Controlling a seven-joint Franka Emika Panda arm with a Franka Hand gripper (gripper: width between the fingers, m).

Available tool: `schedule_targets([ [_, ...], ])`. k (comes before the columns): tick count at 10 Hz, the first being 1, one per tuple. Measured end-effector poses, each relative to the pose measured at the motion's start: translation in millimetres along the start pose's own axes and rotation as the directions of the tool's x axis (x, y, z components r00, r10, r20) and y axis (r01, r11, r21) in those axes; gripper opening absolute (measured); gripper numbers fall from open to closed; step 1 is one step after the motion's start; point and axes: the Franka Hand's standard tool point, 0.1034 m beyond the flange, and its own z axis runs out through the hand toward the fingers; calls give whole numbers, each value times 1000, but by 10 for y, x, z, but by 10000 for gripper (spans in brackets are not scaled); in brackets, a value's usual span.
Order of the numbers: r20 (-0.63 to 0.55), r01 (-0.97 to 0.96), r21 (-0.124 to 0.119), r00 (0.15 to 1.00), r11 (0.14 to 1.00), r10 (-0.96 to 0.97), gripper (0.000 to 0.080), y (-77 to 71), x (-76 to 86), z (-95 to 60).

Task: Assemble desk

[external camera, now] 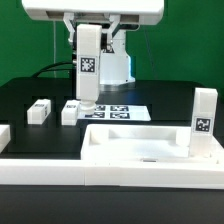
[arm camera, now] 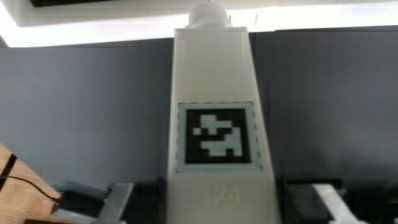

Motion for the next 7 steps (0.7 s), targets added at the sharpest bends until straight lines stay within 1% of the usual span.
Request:
schedule_targets([
  [1,-6,3,-1,1000,1000,-3,288,-12,71,43],
  [2,-3,6,-1,1000,1000,-6,288,-25,64,87],
  [4,17,12,-3,1000,1000,-12,288,-55,-12,225],
  [5,26,10,-3,1000,1000,-10,288,-112,-48,315],
  [7,41,18,-11,999,1000,-18,288,-127,-168,458],
])
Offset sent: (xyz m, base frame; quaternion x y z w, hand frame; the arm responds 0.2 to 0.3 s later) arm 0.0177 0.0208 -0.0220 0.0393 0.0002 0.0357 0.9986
